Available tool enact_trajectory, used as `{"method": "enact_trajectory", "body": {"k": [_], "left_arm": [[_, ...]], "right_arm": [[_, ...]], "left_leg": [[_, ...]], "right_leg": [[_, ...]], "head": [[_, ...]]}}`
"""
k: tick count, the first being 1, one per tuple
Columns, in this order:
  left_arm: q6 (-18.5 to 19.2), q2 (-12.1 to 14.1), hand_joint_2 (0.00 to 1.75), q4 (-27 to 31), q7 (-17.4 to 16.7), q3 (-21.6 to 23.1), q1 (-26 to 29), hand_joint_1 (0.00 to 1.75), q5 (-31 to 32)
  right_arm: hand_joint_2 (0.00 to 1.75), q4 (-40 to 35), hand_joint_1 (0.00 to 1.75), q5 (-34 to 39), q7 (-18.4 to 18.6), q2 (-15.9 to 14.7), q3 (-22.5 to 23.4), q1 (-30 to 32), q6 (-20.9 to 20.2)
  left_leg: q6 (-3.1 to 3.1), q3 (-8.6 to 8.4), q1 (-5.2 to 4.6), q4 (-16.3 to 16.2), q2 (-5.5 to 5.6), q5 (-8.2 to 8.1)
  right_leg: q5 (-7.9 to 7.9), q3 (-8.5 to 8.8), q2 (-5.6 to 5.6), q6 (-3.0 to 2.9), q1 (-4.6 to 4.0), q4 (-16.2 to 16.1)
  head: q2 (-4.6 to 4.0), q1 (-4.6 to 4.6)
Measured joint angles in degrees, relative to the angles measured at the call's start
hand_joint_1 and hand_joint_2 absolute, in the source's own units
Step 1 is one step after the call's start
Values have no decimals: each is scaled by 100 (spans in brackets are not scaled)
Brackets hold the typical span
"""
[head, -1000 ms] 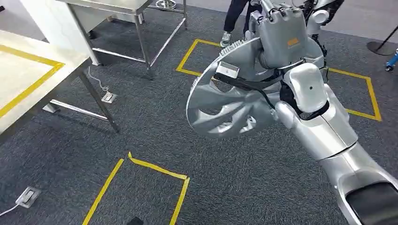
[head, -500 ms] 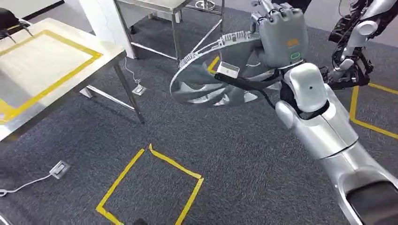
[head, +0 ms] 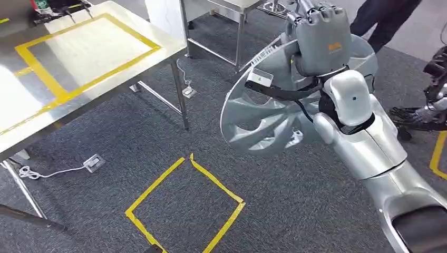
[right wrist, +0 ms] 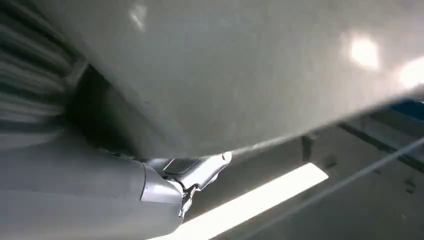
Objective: Take the parts from the cabinet and place them on the table.
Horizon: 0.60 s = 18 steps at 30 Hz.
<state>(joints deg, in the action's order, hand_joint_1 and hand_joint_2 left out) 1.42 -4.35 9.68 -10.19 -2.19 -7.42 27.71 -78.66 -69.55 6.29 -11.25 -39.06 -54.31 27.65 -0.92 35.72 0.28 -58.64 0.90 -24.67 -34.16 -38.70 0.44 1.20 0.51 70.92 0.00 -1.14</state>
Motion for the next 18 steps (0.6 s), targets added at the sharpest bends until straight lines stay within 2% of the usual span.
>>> {"method": "enact_trajectory", "body": {"k": [1, 2, 3, 4, 5, 6, 7, 8, 10, 11, 12, 13, 14, 15, 16, 17, 18], "left_arm": [[0, -2, 175, 0, 0, 0, -8, 0, 0], [0, -9, 175, 0, 0, 0, -5, 0, 0], [2, -11, 175, 0, -2, 0, 4, 0, 0], [4, -15, 175, -2, -2, 0, 11, 0, 0], [4, -20, 175, -2, -2, 0, 9, 0, 2], [2, -20, 175, 0, 0, 0, 2, 0, 2], [4, -22, 175, 0, 0, 0, -4, 0, 2], [2, -20, 175, 2, -2, 0, -19, 0, 4], [2, -20, 175, 0, 0, 0, 1, 0, 4], [2, -20, 175, -2, -2, 0, 21, 0, 4], [2, 18, 175, -4, -4, 0, 29, 0, 4], [2, -13, 175, -4, -4, 0, 30, 0, 4], [2, -13, 175, -4, 0, 0, 20, 0, 4], [2, -13, 175, -4, 0, 0, 9, 0, 7], [2, -15, 175, -4, 0, 0, 3, 0, 7], [2, -17, 175, -4, 0, 0, 5, 0, 7], [2, -17, 175, -4, -2, 0, 11, 0, 7]], "right_arm": [[175, 0, 175, 4, -4, -24, 0, 16, 0], [175, 0, 175, 9, -9, -37, 0, 36, 0], [175, 2, 175, 9, -11, -44, -2, 43, -2], [175, 2, 175, 11, -13, -44, -2, 41, -2], [175, 2, 175, 11, -15, -42, -2, 32, 0], [175, 0, 175, 11, -15, -44, -2, 25, 0], [175, 0, 175, 13, -15, -46, -2, 25, 2], [175, 0, 175, 20, -18, -46, 0, 24, 9], [175, 0, 175, 26, -15, -48, -2, 32, 4], [175, -2, 175, 22, -15, -46, -4, 28, 5], [175, -7, 175, 9, -11, -40, -4, 15, 7], [175, -15, 175, 9, -11, -37, -4, 19, 2], [175, -24, 175, 2, -9, -37, -4, 17, 2], [175, -26, 175, 0, -7, -40, -4, 21, 0], [175, -26, 175, -2, -7, -40, -4, 33, -2], [175, -26, 175, -4, -7, -40, -4, 46, -4], [175, -26, 175, -7, -7, -40, -11, 54, -4]], "left_leg": [[-1, 3, -2, -4, 84, 0], [-1, 7, -2, -18, 172, 1], [1, 10, -2, -28, 254, 2], [6, 13, 0, -41, 342, 4], [12, 12, 3, -54, 427, 4], [36, 14, 10, -67, 509, 0], [72, 38, 5, -75, 572, 6], [119, 73, 0, -92, 659, 21], [202, 107, 39, -29, 780, 72], [252, 120, 39, 7, 864, 103], [266, 160, 27, -17, 826, 79], [275, 224, -25, -187, 437, -58], [293, 382, -25, -531, 162, -265], [307, 585, -10, -986, 10, -489], [318, 806, -3, -1471, -53, -688], [325, 949, 5, -1796, -65, -773], [330, 946, 5, -1801, -66, -709]], "right_leg": [[-135, -211, -20, 6, -3, 411], [-150, -350, -32, 1, -4, 643], [-35, -349, -35, -11, -2, 581], [198, -220, -47, -27, 1, 259], [487, 23, -100, -43, 8, -252], [740, 285, -275, -56, 28, -799], [680, 403, -537, -71, 51, -1046], [704, 398, -494, -57, 41, -1102], [714, 395, -365, -103, 1, -1099], [735, 403, -284, -141, 7, -1120], [774, 425, -177, -196, 66, -1189], [779, 437, -113, -238, 59, -1208], [779, 436, -52, -247, 47, -1210], [775, 436, 25, -254, 31, -1209], [767, 435, 112, -265, 19, -1206], [762, 434, 195, -270, 15, -1202], [756, 436, 273, -273, 14, -1199]], "head": [[2, 0], [2, 4], [0, 7], [2, 9], [0, 9], [0, 9], [2, 4], [2, 6], [0, 7], [2, 9], [2, 9], [2, -39], [0, -72], [2, -72], [0, -72], [2, -74], [2, -74]]}}
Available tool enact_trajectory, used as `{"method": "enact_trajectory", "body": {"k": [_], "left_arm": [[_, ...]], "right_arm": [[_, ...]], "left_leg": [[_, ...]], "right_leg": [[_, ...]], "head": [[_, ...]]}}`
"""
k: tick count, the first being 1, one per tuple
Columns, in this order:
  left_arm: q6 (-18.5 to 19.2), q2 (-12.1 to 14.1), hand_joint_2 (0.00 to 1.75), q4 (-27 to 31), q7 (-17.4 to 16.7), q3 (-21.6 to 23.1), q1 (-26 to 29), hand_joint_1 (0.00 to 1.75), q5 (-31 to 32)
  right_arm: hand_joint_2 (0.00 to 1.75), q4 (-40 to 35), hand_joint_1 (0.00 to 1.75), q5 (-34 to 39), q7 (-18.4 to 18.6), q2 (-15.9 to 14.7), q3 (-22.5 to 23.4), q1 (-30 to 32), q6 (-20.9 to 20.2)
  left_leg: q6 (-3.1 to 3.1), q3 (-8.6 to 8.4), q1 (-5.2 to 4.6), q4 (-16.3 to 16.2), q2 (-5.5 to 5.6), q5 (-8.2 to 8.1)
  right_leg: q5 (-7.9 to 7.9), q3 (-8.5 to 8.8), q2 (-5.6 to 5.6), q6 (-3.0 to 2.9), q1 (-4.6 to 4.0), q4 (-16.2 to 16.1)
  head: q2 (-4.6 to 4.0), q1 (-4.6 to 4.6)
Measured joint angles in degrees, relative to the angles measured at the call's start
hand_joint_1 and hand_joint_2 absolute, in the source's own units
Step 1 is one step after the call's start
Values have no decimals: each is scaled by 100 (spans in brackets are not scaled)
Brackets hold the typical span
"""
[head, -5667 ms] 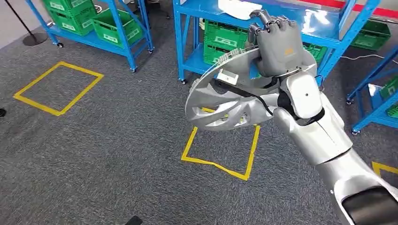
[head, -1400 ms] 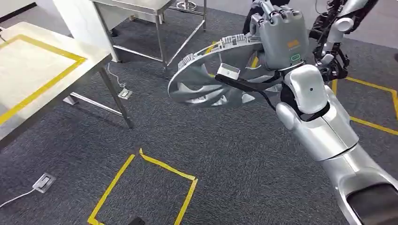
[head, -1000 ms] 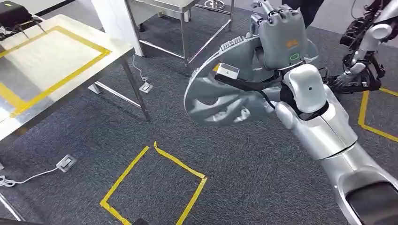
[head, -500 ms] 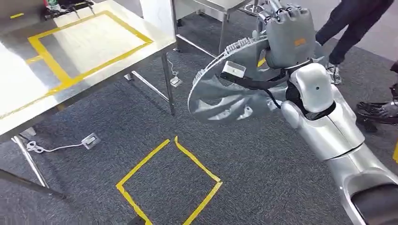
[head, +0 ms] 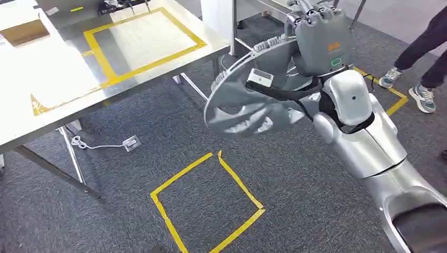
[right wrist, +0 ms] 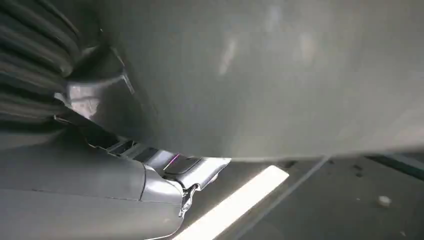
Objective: Take the parts from the cabinet and place them on the table.
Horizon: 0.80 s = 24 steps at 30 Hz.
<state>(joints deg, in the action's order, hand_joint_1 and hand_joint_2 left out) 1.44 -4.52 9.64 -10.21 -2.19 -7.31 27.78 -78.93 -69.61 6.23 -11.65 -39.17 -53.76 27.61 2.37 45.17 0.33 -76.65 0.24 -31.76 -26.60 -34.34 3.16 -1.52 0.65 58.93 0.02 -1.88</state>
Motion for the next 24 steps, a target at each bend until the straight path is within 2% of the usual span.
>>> {"method": "enact_trajectory", "body": {"k": [1, 2, 3, 4, 5, 6, 7, 8, 9, 10, 11, 12, 13, 14, 15, 16, 17, 18, 19, 20, 21, 23, 24], "left_arm": [[0, 2, 175, 0, 0, 0, 3, 0, -2], [0, 6, 175, 0, 0, 0, 3, 0, -2], [0, 11, 175, 2, 0, 0, 2, 0, -2], [0, 11, 175, 2, 2, 0, -4, 0, -2], [0, 11, 175, 2, 2, 0, -12, 0, -2], [2, 7, 175, 2, 2, 0, -13, 0, -2], [7, 7, 175, 0, 2, 0, -9, 0, -4], [7, 7, 175, 0, 2, 0, -7, 0, -4], [7, 7, 175, 2, 2, 0, -10, 0, -4], [9, -7, 175, 2, 2, 0, -6, 0, -4], [9, 2, 175, 2, 0, 0, -17, 0, -4], [7, 4, 175, 4, 0, 0, -40, 0, -4], [7, 2, 175, 2, 0, 0, -61, 0, -4], [7, 0, 175, 2, 0, 0, -66, 0, -4], [9, 0, 175, 2, 0, 0, -64, 0, -4], [11, 0, 175, 0, -2, 0, -59, 0, -4], [11, -2, 175, 0, -7, 0, -59, 0, -2], [11, -4, 175, 2, -7, 0, -65, 0, -2], [11, -4, 175, 2, -7, 0, -69, 0, -2], [11, -4, 175, 0, -9, 0, -83, 0, -2], [11, -4, 175, 2, -9, 0, -82, 0, 0], [11, -4, 175, -2, -13, 0, -57, 0, 0], [11, 7, 175, -2, -17, 0, -49, 0, 0]], "right_arm": [[175, 0, 175, 0, 0, 0, 0, 0, 0], [175, -2, 175, 0, 0, 0, 0, 0, 0], [175, -11, 175, -2, 2, 0, 0, -2, 0], [175, -20, 175, -2, 2, 0, 2, -2, 0], [175, -22, 175, 0, 7, -4, 9, -16, 2], [175, -22, 175, -2, 7, -4, 9, -18, 4], [175, -22, 175, -9, 7, 0, 7, -18, 0], [175, -22, 175, 0, 7, 2, 7, -19, 0], [175, -35, 175, 0, 9, 5, 9, -24, -2], [175, -37, 175, -4, 15, 0, 15, -24, -2], [175, -53, 175, -7, 15, 2, 20, -33, 0], [175, -59, 175, -17, 18, -2, 20, -31, 2], [175, -59, 175, -37, 28, -13, 22, -16, -2], [175, -59, 175, -48, 26, -24, 22, 1, -2], [175, -59, 175, -48, 24, -22, 20, 13, -4], [175, -59, 175, -50, 24, -24, 20, 14, -7], [175, -59, 175, -50, 26, -24, 22, 5, -7], [175, -61, 175, -52, 24, -22, 22, -17, -11], [175, -66, 175, -52, 24, -22, 22, -39, -15], [175, -66, 175, -52, 24, -22, 22, -61, -15], [175, -66, 175, -52, 24, -22, 24, -81, -32], [175, -66, 175, -52, 24, -9, 24, -106, -52], [175, -66, 175, -52, 24, 7, 24, -131, -55]], "left_leg": [[-1, -150, 0, 280, -8, 180], [-10, -411, -2, 750, -49, 413], [-27, -712, -10, 1308, -178, 641], [-53, -915, -48, 1731, -490, 648], [-138, -942, -81, 1765, -470, 663], [-176, -924, -72, 1752, -370, 673], [-194, -910, -78, 1743, -314, 669], [-225, -902, -83, 1744, -241, 673], [-264, -933, -52, 1776, -173, 694], [-289, -942, -20, 1792, -106, 711], [-320, -936, -6, 1792, -55, 719], [-342, -935, -1, 1792, 5, 722], [-352, -930, -2, 1787, 86, 724], [-353, -921, -4, 1779, 174, 726], [-350, -916, -3, 1768, 259, 728], [-347, -916, -1, 1754, 347, 729], [-339, -916, 4, 1741, 440, 731], [-318, -916, 11, 1725, 536, 732], [-291, -899, 17, 1712, 607, 732], [-239, -848, -3, 1689, 676, 739], [-193, -811, 11, 1704, 747, 768], [-102, -792, 53, 1766, 883, 825], [-54, -780, 20, 1781, 953, 841]], "right_leg": [[-10, 2, 74, 5, 0, 4], [-23, 13, 140, 14, 0, 11], [-43, 33, 204, 34, 0, 19], [-65, 51, 262, 61, -20, 22], [-81, 44, 306, 92, -67, 45], [-80, 50, 351, 104, -82, 39], [-81, 70, 406, 119, -82, 25], [-88, 95, 476, 153, -78, 11], [-126, 117, 490, 205, -68, 20], [-213, 88, 142, 249, -28, 130], [-422, -73, -148, 263, -13, 462], [-647, -285, -258, 279, -10, 918], [-842, -537, -290, 291, -10, 1422], [-934, -731, -300, 291, -12, 1776], [-895, -811, -304, 286, -11, 1884], [-715, -745, -311, 273, -5, 1702], [-446, -553, -326, 258, 2, 1278], [-146, -268, -417, 241, 17, 683], [6, -55, -691, 242, 51, 216], [-84, -18, -888, 265, 61, 114], [-54, -39, -769, 249, 51, 110], [-41, -47, -650, 197, 10, 108], [-8, -39, -574, 146, 71, 54]], "head": [[-2, 0], [-2, 0], [0, 0], [-2, -2], [0, -2], [-2, 4], [0, 2], [-2, 4], [0, 2], [0, 26], [-2, 37], [0, 39], [-2, 44], [0, 46], [0, 46], [0, 48], [0, 50], [0, 52], [0, 55], [-2, 52], [-2, 59], [-2, 55], [0, 57]]}}
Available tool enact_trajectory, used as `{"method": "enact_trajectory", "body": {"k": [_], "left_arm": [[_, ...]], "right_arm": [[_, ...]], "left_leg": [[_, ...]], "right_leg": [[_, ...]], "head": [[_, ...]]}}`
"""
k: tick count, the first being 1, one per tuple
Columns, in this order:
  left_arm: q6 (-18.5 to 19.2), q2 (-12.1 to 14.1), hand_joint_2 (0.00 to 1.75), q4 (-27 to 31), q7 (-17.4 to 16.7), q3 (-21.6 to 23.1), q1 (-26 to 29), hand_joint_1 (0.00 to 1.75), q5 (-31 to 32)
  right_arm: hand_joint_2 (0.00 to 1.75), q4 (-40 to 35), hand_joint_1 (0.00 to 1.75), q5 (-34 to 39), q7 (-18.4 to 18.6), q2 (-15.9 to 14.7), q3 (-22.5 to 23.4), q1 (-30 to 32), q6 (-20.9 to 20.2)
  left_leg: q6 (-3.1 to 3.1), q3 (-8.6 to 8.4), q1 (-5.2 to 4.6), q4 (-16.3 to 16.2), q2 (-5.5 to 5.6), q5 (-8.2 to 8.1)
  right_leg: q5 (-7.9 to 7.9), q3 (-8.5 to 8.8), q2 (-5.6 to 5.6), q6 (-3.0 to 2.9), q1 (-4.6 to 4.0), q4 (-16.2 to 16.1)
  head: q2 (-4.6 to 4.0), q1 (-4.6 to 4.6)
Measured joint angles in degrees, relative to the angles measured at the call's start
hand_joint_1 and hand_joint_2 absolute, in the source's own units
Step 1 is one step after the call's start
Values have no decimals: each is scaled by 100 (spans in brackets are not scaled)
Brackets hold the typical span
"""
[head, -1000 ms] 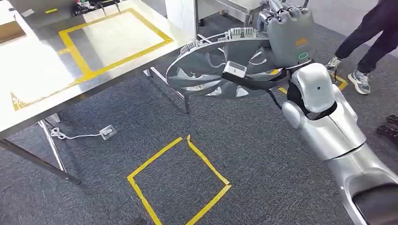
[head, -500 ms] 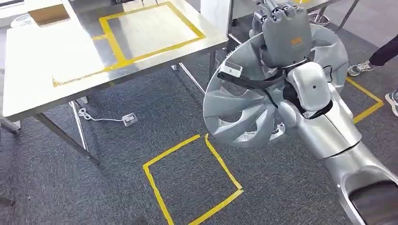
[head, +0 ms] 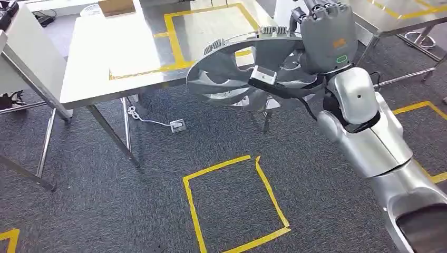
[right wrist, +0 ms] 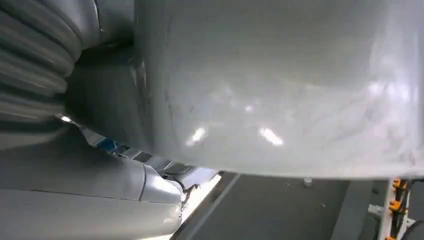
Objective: Take the parts from the cabinet and place them on the table.
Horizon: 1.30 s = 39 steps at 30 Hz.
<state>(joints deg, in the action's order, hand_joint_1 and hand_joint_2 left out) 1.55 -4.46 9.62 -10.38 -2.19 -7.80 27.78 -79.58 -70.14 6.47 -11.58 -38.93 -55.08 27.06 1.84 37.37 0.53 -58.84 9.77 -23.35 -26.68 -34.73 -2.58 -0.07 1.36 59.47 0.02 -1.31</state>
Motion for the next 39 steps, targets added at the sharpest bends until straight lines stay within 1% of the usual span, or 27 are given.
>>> {"method": "enact_trajectory", "body": {"k": [1, 2, 3, 4, 5, 6, 8, 10, 11, 15, 16, 17, 20, 21, 22, 23, 25, 26, 27, 30, 32, 33, 35, 36, 37, 38, 39], "left_arm": [[-2, 6, 175, 0, -2, 0, 14, 0, 0], [-2, -7, 175, 0, -4, 0, 5, 0, 2], [-2, -7, 175, 2, 0, 0, -17, 0, 2], [-2, -7, 175, 2, 0, 0, -27, 0, 4], [-2, -9, 175, 2, 0, 0, -27, 0, 20], [-2, -11, 175, 2, -2, 0, -22, 0, 22], [-2, -9, 175, 2, -11, 0, -18, 0, 24], [-13, 0, 175, 2, -17, 0, -18, 0, 24], [-15, -2, 175, 0, -24, 0, -23, 0, 24], [-22, -5, 175, 0, -46, -2, -14, 0, 35], [-22, -15, 175, 4, -50, -2, -13, 0, 35], [-24, -15, 175, 4, -53, -2, -17, 0, 37], [-33, -11, 175, 4, -52, -4, -28, 0, 39], [-33, -13, 175, 4, -52, -4, -21, 0, 39], [-33, -20, 175, 4, -55, -4, -13, 0, 39], [-33, -29, 175, 4, -55, -4, -10, 0, 39], [-42, -44, 175, 4, -52, -4, -11, 0, 39], [-41, -44, 175, 2, -52, -4, -12, 0, 42], [-42, -44, 175, 2, -52, -4, -23, 0, 42], [-42, -53, 175, 2, -55, -4, -7, 0, 50], [-48, -52, 175, 17, -55, -4, -11, 0, 50], [-48, -57, 175, 15, -59, -4, -19, 0, 50], [-48, -64, 175, 9, -61, -4, -2, 0, 50], [-50, -68, 175, 7, -66, -6, 25, 0, 48], [-77, -68, 175, 11, -52, -9, 34, 0, 39], [-79, -68, 175, 9, -59, -9, 34, 0, 42], [-81, -68, 175, 7, -63, -9, 62, 0, 42]], "right_arm": [[175, 0, 175, 0, -22, 19, -4, -38, 20], [175, 0, 175, -2, -35, 28, -2, -58, 89], [175, 0, 175, -2, -39, 26, -2, -83, 144], [175, 0, 175, 7, -50, 22, 0, -87, 199], [175, 2, 175, 20, -96, 20, 0, -83, 260], [175, 4, 175, 33, -138, 20, -4, -78, 308], [175, 4, 175, 44, -136, 20, -9, -82, 341], [175, 4, 175, 50, -129, 24, -9, -93, 343], [175, 4, 175, 46, -129, 24, -9, -103, 343], [175, 4, 175, 61, -124, 24, -9, -109, 332], [175, 2, 175, 61, -122, 17, 0, -98, 332], [175, 2, 175, 66, -120, 15, 6, -101, 334], [175, 4, 175, 68, -103, 6, 11, -71, 335], [175, 4, 175, 59, -103, 6, 11, -41, 326], [175, 4, 175, 50, -101, 6, 11, -23, 313], [175, 2, 175, 37, -96, 6, 11, -20, 299], [175, 2, 175, 9, -92, 6, 13, -32, 289], [175, 2, 175, 7, -90, 6, 13, -34, 286], [175, 2, 175, 0, -85, 9, 13, -47, 275], [175, 2, 175, -22, -41, 4, 17, -29, 258], [175, -39, 175, -74, -11, 17, 26, -21, 251], [175, -39, 175, -90, 11, 24, 28, -37, 245], [175, -39, 175, -116, 4, 26, 24, -8, 219], [175, -39, 175, -116, 4, 26, 22, 17, 212], [175, -39, 175, -116, 7, 26, 22, 32, 208], [175, -39, 175, -118, 4, 26, 22, 34, 197], [175, -39, 175, -116, 7, 39, 22, 27, 195]], "left_leg": [[-5, 45, -11, -69, -244, -56], [7, 149, -35, -295, -591, -241], [31, 320, -30, -685, -801, -461], [51, 535, -12, -1182, -909, -693], [72, 730, 3, -1638, -946, -858], [87, 801, 14, -1821, -948, -871], [96, 543, 30, -1361, -952, -562], [74, -39, 39, -276, -995, -100], [40, -157, 17, -90, -1042, -226], [-132, -148, -17, -40, -996, -196], [-186, -194, 22, 8, -994, -178], [-219, -207, 24, 14, -987, -189], [-286, -216, 20, 3, -968, -239], [-281, -223, 20, -10, -952, -259], [-276, -245, 22, -20, -938, -284], [-260, -280, 26, -31, -920, -313], [-212, -378, 37, -44, -885, -406], [-173, -409, 30, -49, -875, -447], [-129, -401, 2, -73, -858, -502], [-27, -500, 14, 31, -865, -570], [19, -503, 15, -146, -907, -633], [29, -294, 16, -505, -924, -737], [43, 361, 17, -1494, -929, -995], [44, 644, 17, -1805, -930, -967], [38, 815, 16, -1845, -932, -796], [29, 852, 16, -1616, -934, -452], [3, 779, 16, -1145, -937, 10]], "right_leg": [[27, 21, 74, -45, 2, -36], [35, 26, 120, -90, 0, -51], [34, 24, 177, -96, -13, -50], [28, 25, 241, -107, -30, -48], [24, 24, 298, -113, -36, -46], [22, 24, 340, -112, -36, -42], [11, 27, 391, -99, -34, -30], [-18, 37, 423, -56, -33, -9], [-28, 21, 432, -27, -61, -5], [-18, 36, 445, 107, -70, -42], [-54, 31, 402, 153, -44, 5], [-148, -53, 341, 168, -42, 184], [-671, -779, 294, 205, -39, 1483], [-697, -978, 290, 209, -38, 1777], [-558, -1018, 291, 207, -30, 1742], [-306, -902, 291, 200, -24, 1426], [249, -418, 291, 180, -18, 427], [253, -248, 286, 169, -23, 100], [123, -190, 284, 142, -62, -9], [35, -153, 270, 22, -90, -4], [-24, 45, 271, -65, -37, -81], [-81, 131, 285, -102, -38, -88], [-246, 311, 299, -130, -59, -99], [-335, 410, 300, -139, -69, -99], [-425, 525, 295, -136, -74, -99], [-535, 664, 289, -128, -76, -103], [-650, 824, 274, -111, -78, -112]], "head": [[0, -4], [0, -105], [0, -112], [-2, -114], [-2, -114], [-2, -116], [-2, -116], [-2, -116], [0, -120], [-2, -120], [-2, -112], [0, -92], [-2, -72], [-2, -70], [0, -66], [-2, -63], [-2, -55], [-2, -48], [-2, -35], [0, -35], [-2, -65], [0, -92], [0, -101], [-2, -101], [-2, -103], [-2, -98], [0, -109]]}}
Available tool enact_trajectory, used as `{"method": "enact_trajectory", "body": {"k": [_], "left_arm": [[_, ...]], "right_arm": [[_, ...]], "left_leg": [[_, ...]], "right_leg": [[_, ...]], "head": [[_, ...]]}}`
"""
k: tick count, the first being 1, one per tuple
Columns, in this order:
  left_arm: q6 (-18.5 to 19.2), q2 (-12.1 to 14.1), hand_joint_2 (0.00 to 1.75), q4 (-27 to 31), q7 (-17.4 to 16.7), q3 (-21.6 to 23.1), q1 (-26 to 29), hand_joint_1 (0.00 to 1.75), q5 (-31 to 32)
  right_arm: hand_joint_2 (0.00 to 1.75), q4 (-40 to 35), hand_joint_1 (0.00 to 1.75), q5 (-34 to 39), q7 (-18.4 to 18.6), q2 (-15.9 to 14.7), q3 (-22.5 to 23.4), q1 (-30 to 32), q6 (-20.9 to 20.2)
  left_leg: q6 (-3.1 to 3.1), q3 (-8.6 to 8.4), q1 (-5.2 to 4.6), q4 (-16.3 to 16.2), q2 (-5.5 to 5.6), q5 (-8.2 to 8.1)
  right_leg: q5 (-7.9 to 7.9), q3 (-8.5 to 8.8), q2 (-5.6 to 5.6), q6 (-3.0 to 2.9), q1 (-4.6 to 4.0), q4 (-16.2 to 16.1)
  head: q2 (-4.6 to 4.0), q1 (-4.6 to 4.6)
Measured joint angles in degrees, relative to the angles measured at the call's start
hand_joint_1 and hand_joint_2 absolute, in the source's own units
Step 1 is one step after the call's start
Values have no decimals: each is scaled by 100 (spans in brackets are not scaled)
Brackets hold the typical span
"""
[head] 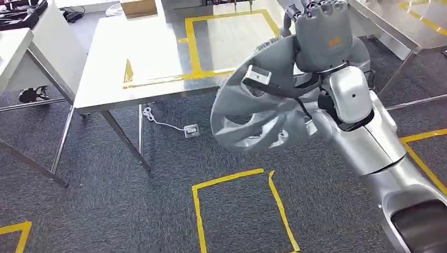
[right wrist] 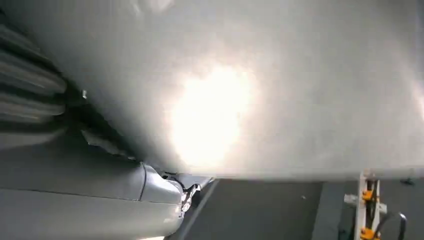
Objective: Take the parts from the cabinet and place them on the table.
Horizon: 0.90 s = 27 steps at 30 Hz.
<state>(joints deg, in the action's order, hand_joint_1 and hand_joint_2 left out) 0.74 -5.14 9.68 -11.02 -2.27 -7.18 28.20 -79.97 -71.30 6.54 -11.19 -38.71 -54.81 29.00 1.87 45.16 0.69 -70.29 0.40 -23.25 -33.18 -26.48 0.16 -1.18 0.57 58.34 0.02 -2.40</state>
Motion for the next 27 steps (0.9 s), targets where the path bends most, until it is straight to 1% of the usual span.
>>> {"method": "enact_trajectory", "body": {"k": [1, 2, 3, 4, 5, 6, 7, 8, 9, 10, 11, 12, 13, 14, 15, 16, 17, 18, 19, 20, 21, 22, 23, 24, 25, 26, 27], "left_arm": [[0, 0, 175, -2, 0, 0, 29, 0, 0], [-2, 2, 175, -11, 2, -2, 71, 0, 0], [-4, 13, 175, -28, 9, -4, 76, 0, 0], [-9, 11, 175, -28, 15, -7, 72, 0, 0], [-11, 13, 175, -20, 11, -7, 56, 0, 0], [-13, 17, 175, -11, 28, -7, 39, 0, 0], [-15, 13, 175, 2, 31, -9, 28, 0, 0], [-15, 11, 175, 0, 37, -13, 42, 0, 0], [-15, 20, 175, -4, 33, -26, 40, 0, 0], [-17, 20, 175, -11, 31, -48, 42, 0, 2], [-17, 13, 175, -15, 28, -50, 55, 0, 2], [-17, 9, 175, -15, 31, -52, 77, 0, 2], [-15, 0, 175, -18, 33, -52, 99, 0, 4], [-15, -7, 175, -22, 33, -52, 112, 0, 9], [-15, -13, 175, -24, 35, -52, 117, 0, 9], [-15, -20, 175, -28, 39, -55, 120, 0, 11], [-15, -22, 175, -31, 46, -57, 128, 0, 11], [-15, -28, 175, -57, 46, -59, 144, 0, 11], [-15, -33, 175, -55, 46, -61, 159, 0, 13], [-13, -31, 175, -48, 44, -63, 158, 0, 22], [-17, -24, 175, -37, 48, -66, 138, 0, 33], [-17, -15, 175, -24, 55, -70, 91, 0, 41], [-17, -13, 175, -22, 52, -74, 73, 0, 44], [-17, -11, 175, -20, 74, -81, 36, 0, 53], [-17, -11, 175, -22, 85, -83, 22, 0, 68], [-17, -11, 175, -24, 96, -83, 25, 0, 90], [-35, -11, 175, -24, 116, -81, 25, 0, 116]], "right_arm": [[175, 0, 175, -4, 2, 13, 0, -5, -9], [175, 4, 175, -4, 0, 13, 0, 21, -20], [175, 9, 175, -4, 2, 11, -2, 6, -15], [175, 2, 175, 0, 7, 22, -2, 6, -35], [175, -4, 175, -7, -7, 35, -2, 8, -42], [175, -13, 175, -2, 4, 33, 18, -4, -44], [175, -31, 175, -2, 4, 42, 33, -19, -48], [175, -26, 175, -2, 0, 41, 33, 2, -46], [175, -20, 175, 2, 0, 46, 28, 2, -59], [175, -9, 175, 4, -7, 46, 13, 15, -70], [175, 13, 175, 18, -7, 46, 11, 37, -87], [175, 26, 175, 37, -15, 46, 11, 47, -90], [175, 31, 175, 63, -22, 46, 11, 43, -90], [175, 33, 175, 79, -35, 46, 11, 34, -85], [175, 35, 175, 120, -57, 46, 11, 26, -83], [175, 44, 175, 138, -59, 46, 11, 23, -81], [175, 72, 175, 162, -63, 28, 9, 23, -74], [175, 131, 175, 164, -77, 11, -9, 29, -66], [175, 144, 175, 168, -83, 9, -22, 31, -55], [175, 140, 175, 166, -103, 9, -20, 39, -52], [175, 133, 175, 168, -96, 15, -13, 26, -39], [175, 133, 175, 166, -94, 20, -7, -18, -31], [175, 116, 175, 155, -100, 33, -7, -43, -18], [175, 116, 175, 153, -92, 33, -7, -57, -4], [175, 118, 175, 151, -94, 33, -9, -33, 2], [175, 125, 175, 149, -96, 33, -20, 20, 4], [175, 133, 175, 149, -98, 33, -28, 62, 4]], "left_leg": [[-40, -132, -1, 591, -4, 498], [-79, -205, -23, 800, -1, 623], [-117, -280, -86, 691, -28, 527], [-177, -384, -96, 826, -46, 389], [-198, -491, -149, 932, -44, 196], [-251, -606, -128, 1089, -50, -1], [-279, -759, -86, 1185, -35, -46], [-298, -936, -48, 1274, -16, -107], [-316, -1097, -29, 1360, -13, -179], [-318, -1259, -14, 1431, -2, -256], [-313, -1438, 3, 1505, 22, -346], [-287, -1628, 27, 1568, 64, -452], [-255, -1809, 57, 1614, 101, -557], [-240, -1988, 83, 1651, 133, -668], [-214, -2170, 113, 1681, 168, -783], [-186, -2348, 139, 1710, 192, -909], [-153, -2525, 150, 1730, 200, -1070], [-89, -2685, 123, 1691, 226, -1224], [-36, -2759, 84, 1768, 262, -1380], [-20, -2923, 92, 1891, 251, -1503], [47, -3045, 86, 1803, 244, -1398], [80, -2935, 87, 1527, 245, -1202], [95, -2661, 96, 1007, 181, -986], [88, -2297, 92, 420, 84, -833], [80, -1943, 80, -18, 35, -951], [76, -1674, 54, -207, 17, -1271], [81, -1463, 35, -232, 15, -1643]], "right_leg": [[-122, 170, -12, 17, 0, -20], [-231, 256, -18, 34, 25, -78], [-264, 307, -47, 99, 9, -111], [-295, 369, -68, 158, 29, -179], [-330, 466, -63, 207, 44, -274], [-187, 471, -59, 237, 43, -122], [39, 313, -54, 269, 41, 264], [344, -52, -42, 315, 55, 805], [480, -384, -37, 376, 52, 1259], [400, -697, -39, 416, 69, 1565], [106, -980, -36, 424, 83, 1712], [-245, -1236, -36, 434, 88, 1712], [-526, -1440, -35, 444, 85, 1619], [-655, -1577, -34, 445, 81, 1423], [-541, -1667, -29, 453, 81, 1107], [-92, -1725, -10, 450, 82, 685], [907, -1749, 36, 427, 81, 118], [1805, -1787, 74, 396, 52, -448], [1955, -1728, 83, 346, 37, -322], [1810, -1729, 43, 306, 34, -203], [1679, -1696, 31, 250, 44, -156], [1562, -1602, 29, 185, 69, -112], [1473, -1500, 18, 135, 85, -124], [1361, -1366, -1, 98, 80, -147], [1248, -1202, -4, 72, 73, -187], [1172, -1021, -11, 59, 69, -219], [1057, -837, -15, 23, 61, -273]], "head": [[0, 0], [0, 13], [-2, 37], [0, 20], [0, -11], [0, -22], [0, -39], [-2, -17], [0, 8], [0, 24], [0, 22], [0, 39], [0, 50], [0, 52], [0, 63], [0, 74], [0, 96], [0, 145], [0, 157], [0, 136], [0, 144], [0, 135], [0, 123], [0, 87], [0, 85], [0, 77], [0, 76]]}}
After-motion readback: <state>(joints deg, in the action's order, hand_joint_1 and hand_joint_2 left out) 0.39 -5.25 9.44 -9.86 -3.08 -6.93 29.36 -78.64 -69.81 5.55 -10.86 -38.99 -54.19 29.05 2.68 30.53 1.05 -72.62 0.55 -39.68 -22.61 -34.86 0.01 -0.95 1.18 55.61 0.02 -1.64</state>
